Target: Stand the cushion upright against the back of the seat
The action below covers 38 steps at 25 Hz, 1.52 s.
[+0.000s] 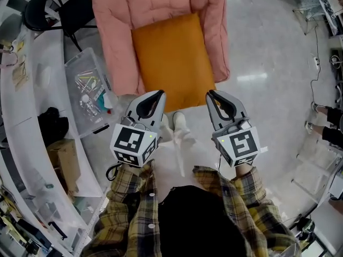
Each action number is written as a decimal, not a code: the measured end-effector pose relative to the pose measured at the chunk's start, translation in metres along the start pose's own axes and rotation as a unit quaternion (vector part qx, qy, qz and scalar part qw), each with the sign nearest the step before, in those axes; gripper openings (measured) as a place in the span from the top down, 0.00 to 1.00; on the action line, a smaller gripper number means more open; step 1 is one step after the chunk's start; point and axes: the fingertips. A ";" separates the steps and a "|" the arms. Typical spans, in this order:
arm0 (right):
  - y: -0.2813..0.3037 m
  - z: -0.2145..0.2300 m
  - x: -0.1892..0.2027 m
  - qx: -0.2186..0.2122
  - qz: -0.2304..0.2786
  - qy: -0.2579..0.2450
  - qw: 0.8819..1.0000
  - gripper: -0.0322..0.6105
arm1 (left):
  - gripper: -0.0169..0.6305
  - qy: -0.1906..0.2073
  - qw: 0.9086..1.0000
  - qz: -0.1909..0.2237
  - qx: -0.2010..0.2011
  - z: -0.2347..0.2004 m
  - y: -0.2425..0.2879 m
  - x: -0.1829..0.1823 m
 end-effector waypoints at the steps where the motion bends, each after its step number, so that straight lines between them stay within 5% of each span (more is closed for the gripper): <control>1: 0.005 0.005 0.011 -0.002 -0.011 0.005 1.000 0.92 | 0.97 -0.009 1.000 -0.004 -0.003 -0.006 0.007 0.009; 11: 0.046 0.037 0.125 -0.011 -0.118 0.037 0.992 0.91 | 0.97 -0.066 0.994 -0.087 -0.011 -0.036 0.054 0.116; 19: 0.060 0.057 0.195 -0.011 -0.171 0.055 0.984 0.77 | 0.95 -0.082 0.985 -0.149 -0.019 -0.048 0.071 0.191; 30: 0.060 0.075 0.276 0.005 -0.235 0.036 0.971 0.64 | 0.62 -0.113 0.968 -0.223 -0.004 -0.053 0.089 0.272; 38: 0.059 0.083 0.312 0.014 -0.259 0.043 0.965 0.56 | 0.49 -0.121 0.952 -0.280 -0.024 -0.063 0.077 0.326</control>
Point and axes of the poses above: the fingertips, and each gripper's own axes: y forward along the fingers, z to its right, x out of its underside, and after that the axes turned 1 degree about y, right-handed
